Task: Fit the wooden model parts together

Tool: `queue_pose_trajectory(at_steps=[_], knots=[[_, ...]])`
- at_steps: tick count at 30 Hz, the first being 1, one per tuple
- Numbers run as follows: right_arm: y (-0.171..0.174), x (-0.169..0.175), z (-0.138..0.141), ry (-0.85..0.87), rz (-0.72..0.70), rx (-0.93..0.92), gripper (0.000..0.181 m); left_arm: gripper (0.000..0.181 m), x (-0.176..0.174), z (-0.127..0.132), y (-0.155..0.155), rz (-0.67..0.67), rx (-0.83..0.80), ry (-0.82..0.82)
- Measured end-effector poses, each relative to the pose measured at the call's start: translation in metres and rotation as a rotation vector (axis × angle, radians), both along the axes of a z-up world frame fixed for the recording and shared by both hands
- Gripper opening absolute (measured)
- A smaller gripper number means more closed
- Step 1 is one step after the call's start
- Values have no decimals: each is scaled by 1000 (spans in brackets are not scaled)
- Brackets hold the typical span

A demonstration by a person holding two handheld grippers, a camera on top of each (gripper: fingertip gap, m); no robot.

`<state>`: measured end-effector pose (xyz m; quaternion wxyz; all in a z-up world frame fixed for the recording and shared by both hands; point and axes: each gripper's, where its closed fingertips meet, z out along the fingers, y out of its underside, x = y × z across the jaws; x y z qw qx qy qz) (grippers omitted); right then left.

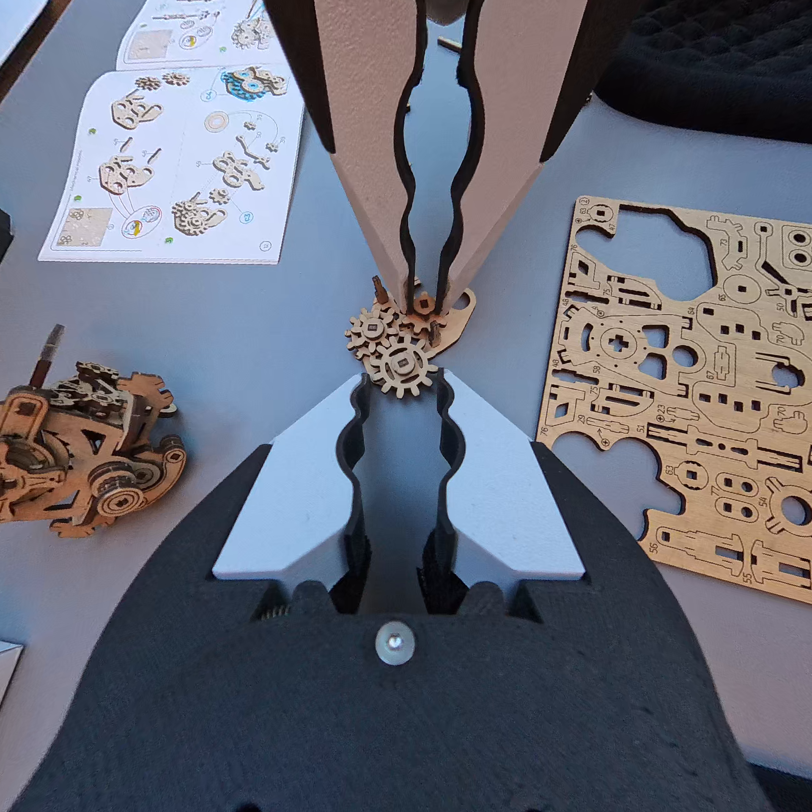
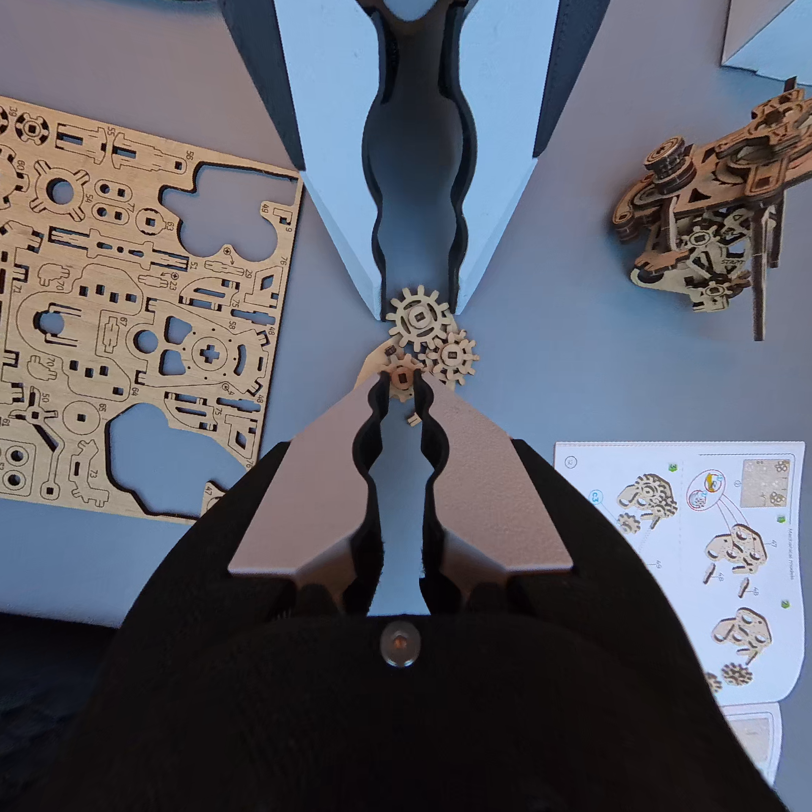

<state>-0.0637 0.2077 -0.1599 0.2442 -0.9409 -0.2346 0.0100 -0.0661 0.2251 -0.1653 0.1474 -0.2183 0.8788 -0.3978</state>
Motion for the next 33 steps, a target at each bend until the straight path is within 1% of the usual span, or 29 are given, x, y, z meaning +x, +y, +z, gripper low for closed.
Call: queue_pose_trajectory(at_steps=[3, 5, 7, 11, 15, 18, 22, 24, 27, 33], knots=[[-2, -2, 0, -8, 4, 23, 16, 28, 0, 0, 0, 2, 3, 0], [-4, -4, -1, -16, 6, 38, 23, 28, 0, 0, 0, 5, 5, 0], [-7, -2, -2, -28, -19, 54, 27, 28, 0, 0, 0, 5, 9, -1], [-8, -7, 7, 3, -36, 163, 26, 28, -1, 0, 1, 8, 8, 4], [-6, -2, 18, 2, -95, 242, 25, 28, -1, 0, 1, 11, 11, 5], [-14, 1, 12, 19, -159, 220, 23, 28, -1, 0, 2, 16, 11, 10], [-14, 1, 12, 48, -225, 280, 20, 28, -1, 0, 2, 19, 11, 21], [-11, -2, 16, 75, -217, 319, 19, 28, -1, 0, 2, 17, 8, 22], [-8, 1, 12, 65, -202, 316, 19, 28, -2, 0, 2, 14, 8, 22], [-1, 1, 8, 136, -223, 336, 19, 28, -2, 0, 2, 15, 4, 26]])
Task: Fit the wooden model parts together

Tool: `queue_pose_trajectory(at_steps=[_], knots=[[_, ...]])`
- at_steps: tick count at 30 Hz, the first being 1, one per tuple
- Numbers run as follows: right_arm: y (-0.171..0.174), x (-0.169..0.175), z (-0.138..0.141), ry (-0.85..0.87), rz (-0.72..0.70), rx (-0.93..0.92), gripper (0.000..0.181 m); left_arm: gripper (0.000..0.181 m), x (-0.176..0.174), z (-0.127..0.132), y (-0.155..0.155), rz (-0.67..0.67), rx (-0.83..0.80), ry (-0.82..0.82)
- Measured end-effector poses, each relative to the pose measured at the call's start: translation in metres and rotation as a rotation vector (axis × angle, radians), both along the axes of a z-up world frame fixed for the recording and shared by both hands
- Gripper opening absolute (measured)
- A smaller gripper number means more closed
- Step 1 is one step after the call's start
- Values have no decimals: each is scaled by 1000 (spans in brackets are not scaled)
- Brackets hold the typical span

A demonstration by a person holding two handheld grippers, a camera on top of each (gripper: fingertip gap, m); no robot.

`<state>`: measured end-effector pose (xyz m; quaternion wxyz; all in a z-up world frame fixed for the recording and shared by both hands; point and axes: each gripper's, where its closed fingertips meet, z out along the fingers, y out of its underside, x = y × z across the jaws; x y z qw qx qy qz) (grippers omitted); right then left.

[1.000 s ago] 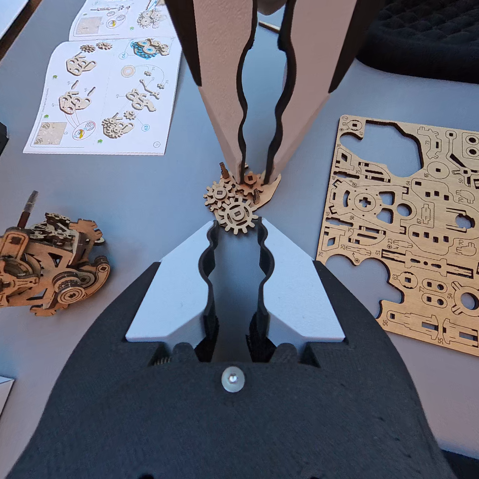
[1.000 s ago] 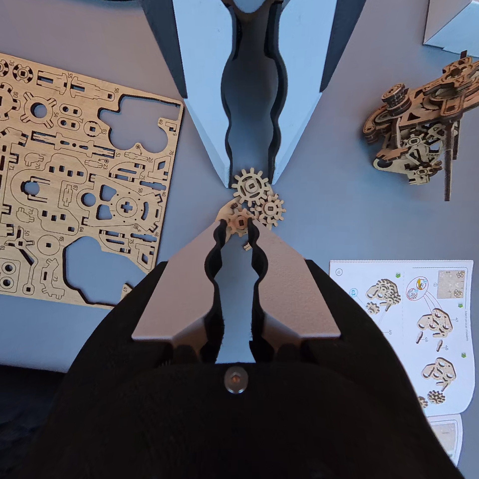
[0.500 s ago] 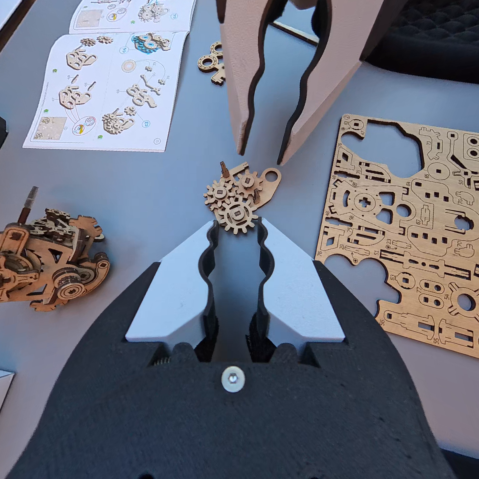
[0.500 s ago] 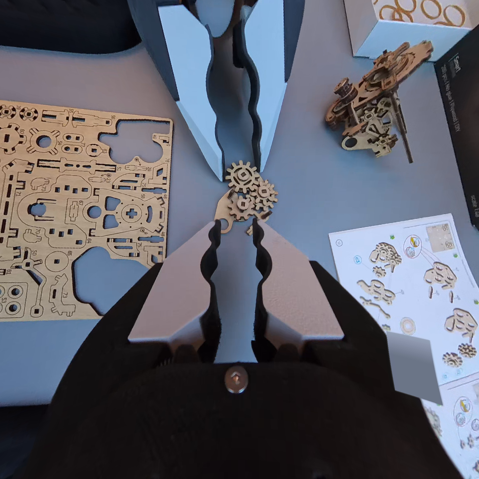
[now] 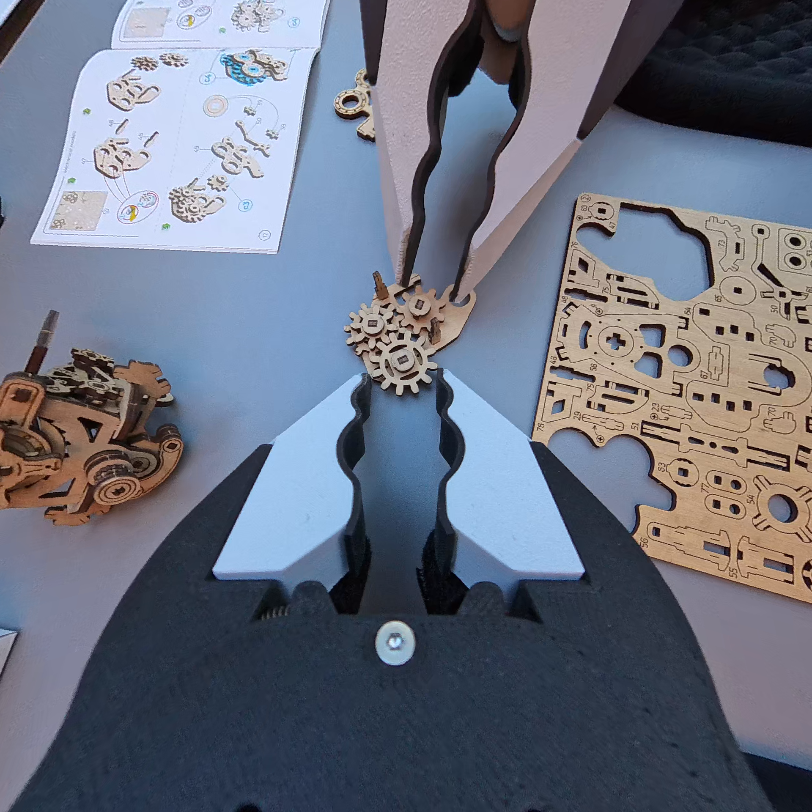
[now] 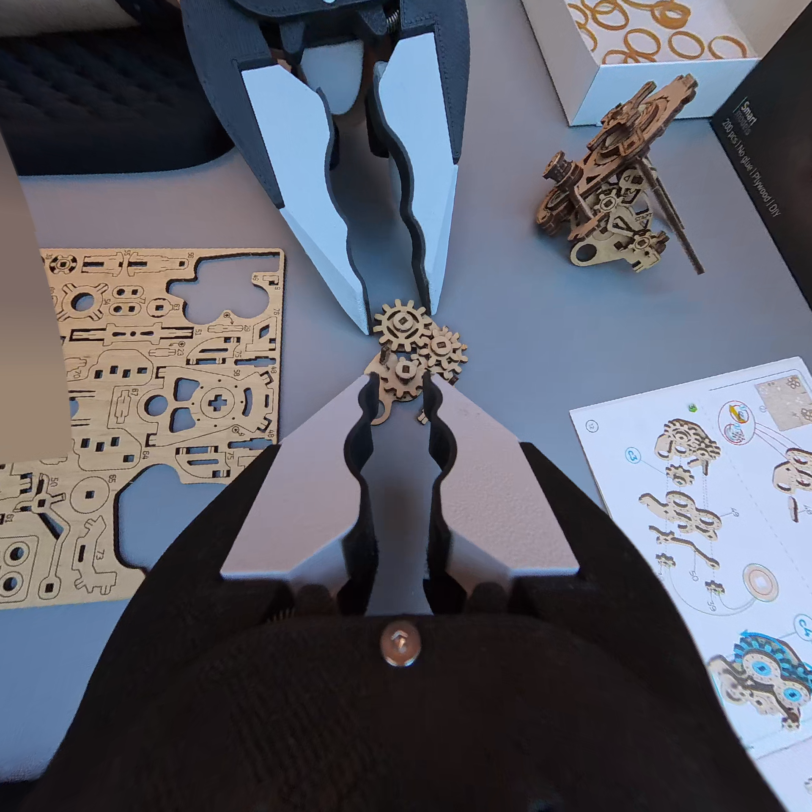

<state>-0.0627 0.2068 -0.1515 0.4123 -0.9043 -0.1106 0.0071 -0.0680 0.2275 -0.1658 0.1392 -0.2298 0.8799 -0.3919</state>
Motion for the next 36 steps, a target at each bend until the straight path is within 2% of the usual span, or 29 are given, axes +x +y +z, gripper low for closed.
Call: queue_pose_trajectory(at_steps=[9, 17, 21, 25, 28, 29, 36], knots=[[1, 1, -9, 21, -18, -24, 15, 29, 0, 0, 0, 3, 2, 4], [-2, 4, -2, 367, -114, 12, 14, 28, 0, 0, 0, 5, 1, 9], [-3, 3, 0, 462, -121, 22, 14, 28, 1, 0, 0, 7, 3, 8], [-4, 6, -1, 458, -127, 18, 14, 29, 1, 0, 0, 12, 4, 7], [-3, 5, -2, 452, -125, 17, 14, 53, 8, 1, 0, 39, 31, -37], [-3, 6, -3, 433, -126, 11, 14, 56, 7, 2, -3, 31, 36, -48], [-1, 0, -3, 263, -92, 15, 15, 50, 5, 1, -7, 18, 24, -34]])
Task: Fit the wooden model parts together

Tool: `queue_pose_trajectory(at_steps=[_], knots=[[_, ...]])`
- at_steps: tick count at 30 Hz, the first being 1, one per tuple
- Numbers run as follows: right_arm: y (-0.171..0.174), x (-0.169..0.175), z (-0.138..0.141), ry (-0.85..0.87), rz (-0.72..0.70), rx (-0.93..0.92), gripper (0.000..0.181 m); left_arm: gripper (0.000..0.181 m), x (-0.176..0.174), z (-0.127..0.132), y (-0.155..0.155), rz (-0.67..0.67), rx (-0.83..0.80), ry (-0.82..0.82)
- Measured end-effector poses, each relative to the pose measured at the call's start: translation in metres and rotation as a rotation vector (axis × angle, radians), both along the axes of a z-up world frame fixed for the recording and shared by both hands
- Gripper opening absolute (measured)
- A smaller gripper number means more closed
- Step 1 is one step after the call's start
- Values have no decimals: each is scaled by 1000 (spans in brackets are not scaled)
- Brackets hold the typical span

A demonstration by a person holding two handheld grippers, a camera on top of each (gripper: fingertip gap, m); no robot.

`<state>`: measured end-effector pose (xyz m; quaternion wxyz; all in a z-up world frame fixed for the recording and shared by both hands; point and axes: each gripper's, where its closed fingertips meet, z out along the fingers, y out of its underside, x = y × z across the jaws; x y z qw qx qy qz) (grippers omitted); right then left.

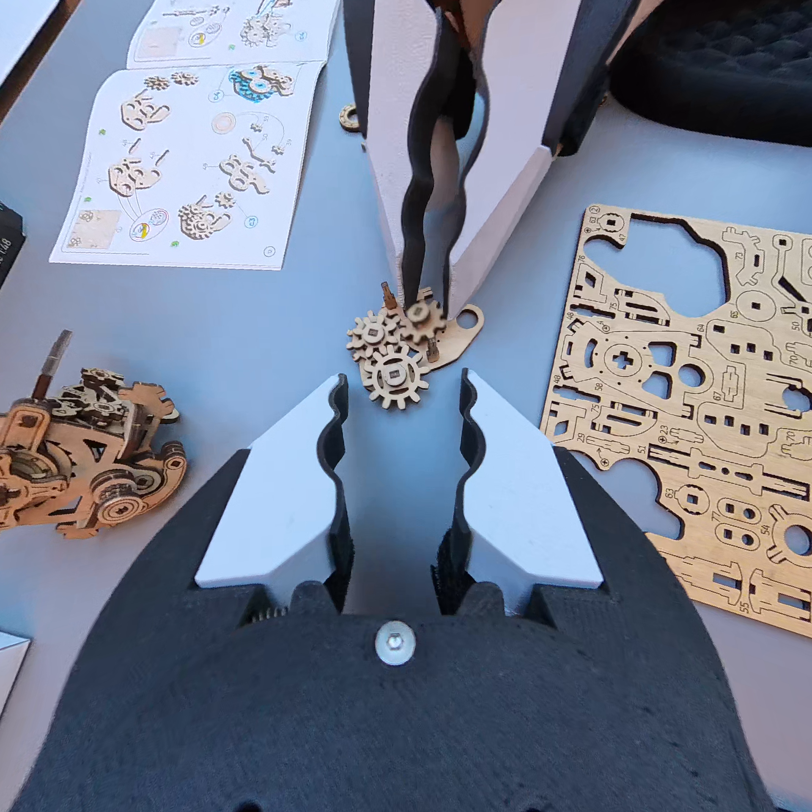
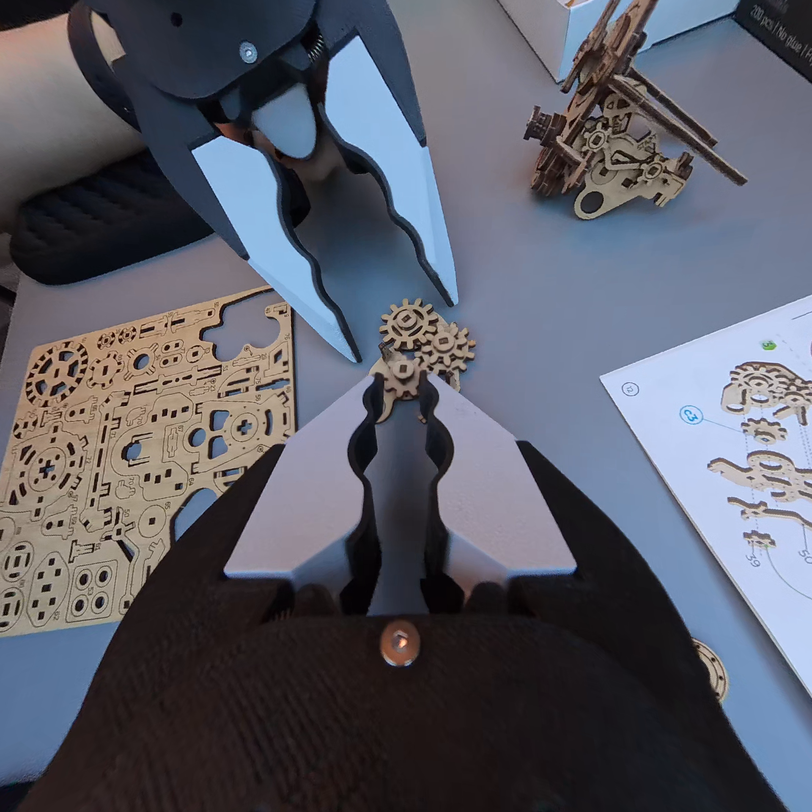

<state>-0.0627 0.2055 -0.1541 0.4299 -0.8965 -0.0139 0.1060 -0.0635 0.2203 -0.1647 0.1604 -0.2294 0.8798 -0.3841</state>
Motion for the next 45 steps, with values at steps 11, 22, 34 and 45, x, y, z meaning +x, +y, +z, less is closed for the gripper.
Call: queue_pose_trajectory(at_steps=[11, 22, 34, 45], knots=[[4, -1, 6, -171, 48, 35, 10, 50, -1, -1, 1, 4, -13, 23], [6, 3, -1, -133, 31, 12, 11, 47, -2, -1, 0, -2, -18, 32], [4, 5, -6, -153, 33, 14, 9, 46, -3, -1, 0, -2, -21, 38], [-2, 5, 0, -212, 48, 51, 12, 49, -3, -1, 4, 10, -20, 55]])
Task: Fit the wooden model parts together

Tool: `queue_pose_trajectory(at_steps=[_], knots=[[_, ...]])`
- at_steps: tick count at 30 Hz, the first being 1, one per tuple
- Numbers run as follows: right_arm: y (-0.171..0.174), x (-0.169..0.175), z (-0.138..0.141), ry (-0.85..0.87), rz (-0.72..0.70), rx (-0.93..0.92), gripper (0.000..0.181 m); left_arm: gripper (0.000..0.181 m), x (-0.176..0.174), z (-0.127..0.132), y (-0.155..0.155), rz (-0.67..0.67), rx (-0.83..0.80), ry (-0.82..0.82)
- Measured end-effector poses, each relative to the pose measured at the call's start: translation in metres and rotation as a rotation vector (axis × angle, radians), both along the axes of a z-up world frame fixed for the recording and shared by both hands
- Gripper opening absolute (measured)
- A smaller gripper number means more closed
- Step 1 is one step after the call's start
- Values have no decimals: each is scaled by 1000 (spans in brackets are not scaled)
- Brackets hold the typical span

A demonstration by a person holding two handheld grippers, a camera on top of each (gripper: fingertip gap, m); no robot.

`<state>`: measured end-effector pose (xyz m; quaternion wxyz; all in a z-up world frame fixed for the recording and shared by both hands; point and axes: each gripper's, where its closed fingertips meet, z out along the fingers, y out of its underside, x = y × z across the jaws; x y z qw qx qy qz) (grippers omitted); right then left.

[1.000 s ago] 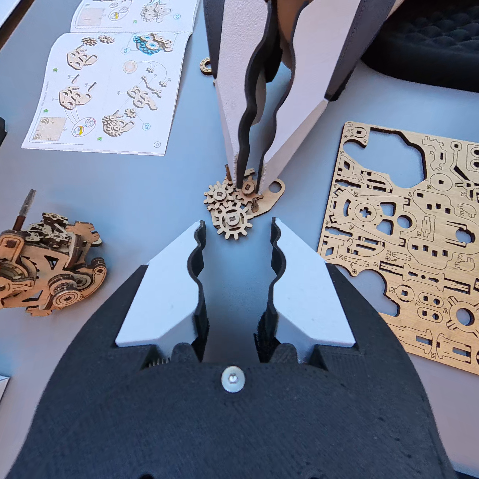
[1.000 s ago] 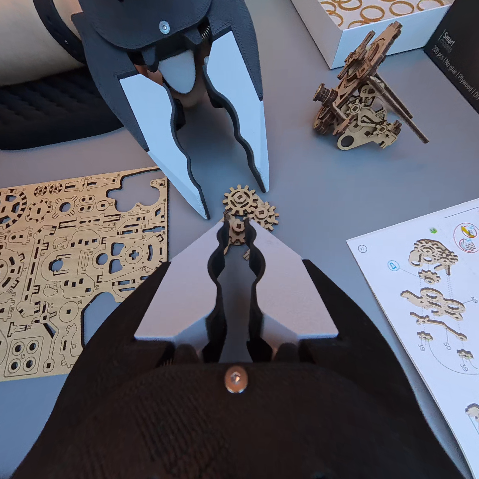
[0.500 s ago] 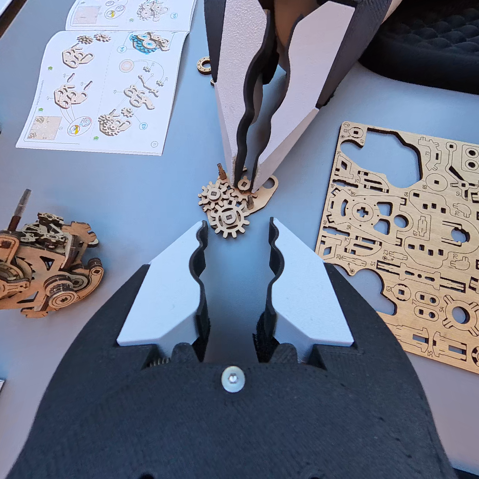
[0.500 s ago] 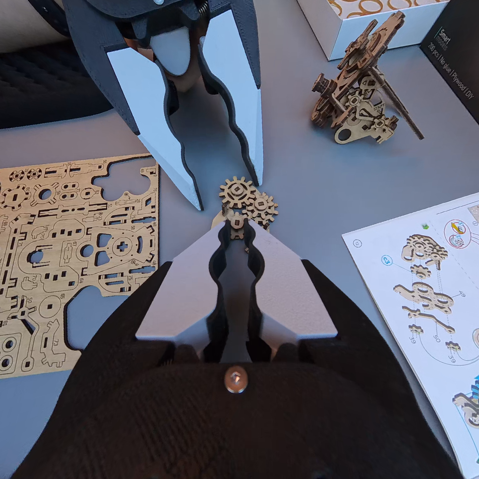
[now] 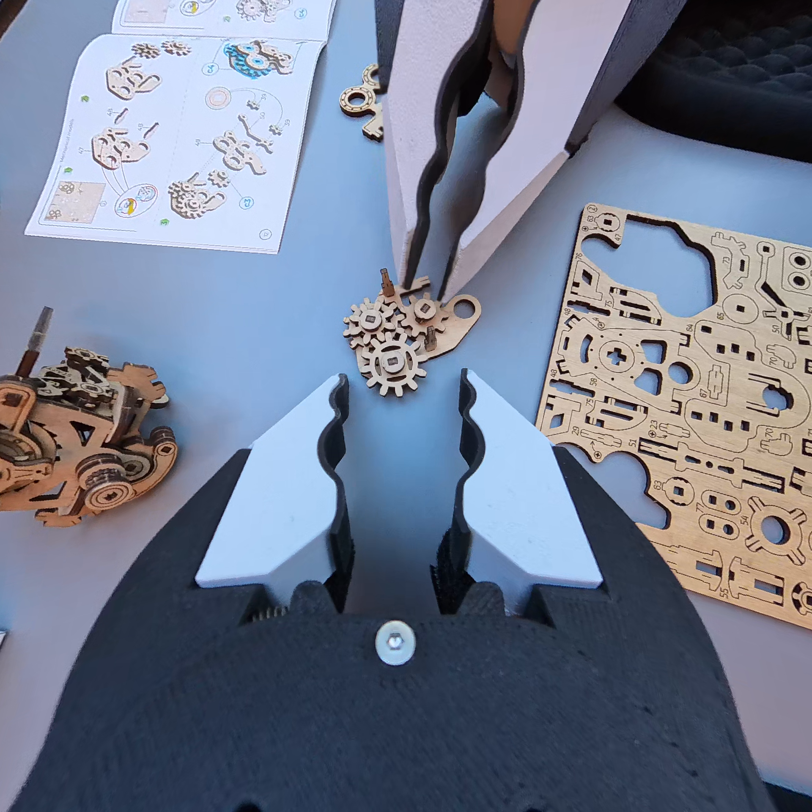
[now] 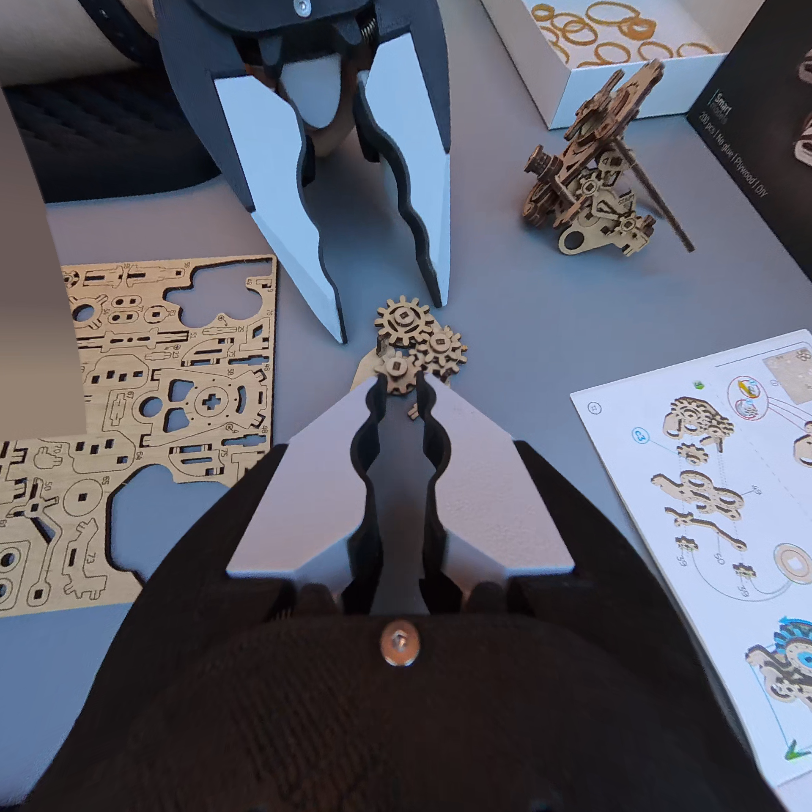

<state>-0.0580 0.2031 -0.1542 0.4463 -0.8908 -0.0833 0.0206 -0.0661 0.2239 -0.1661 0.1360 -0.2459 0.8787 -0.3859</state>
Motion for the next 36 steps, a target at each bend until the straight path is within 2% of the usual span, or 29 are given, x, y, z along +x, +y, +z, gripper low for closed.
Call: queue_pose_trajectory(at_steps=[3, 8, 15, 20, 26, 30, 36], knots=[[-2, -2, -4, 21, 10, -17, 12, 49, 0, 0, 0, -1, -2, 1], [-1, -2, 5, -11, 27, 33, 12, 48, 0, 0, -1, 1, 7, -8], [0, -11, 0, 10, 85, 19, 12, 46, -1, 1, -4, -11, 13, -20], [1, -9, -5, 44, 69, -19, 12, 45, -2, 1, -5, -15, 11, -16], [5, -9, 9, 38, 63, 46, 13, 46, -3, 0, -4, -15, 8, -7], [8, -10, 10, 25, 77, 50, 0, 46, -3, 0, -4, -15, 10, -7], [6, -11, 0, 31, 81, 5, 0, 46, -3, 0, -4, -14, 8, -2]])
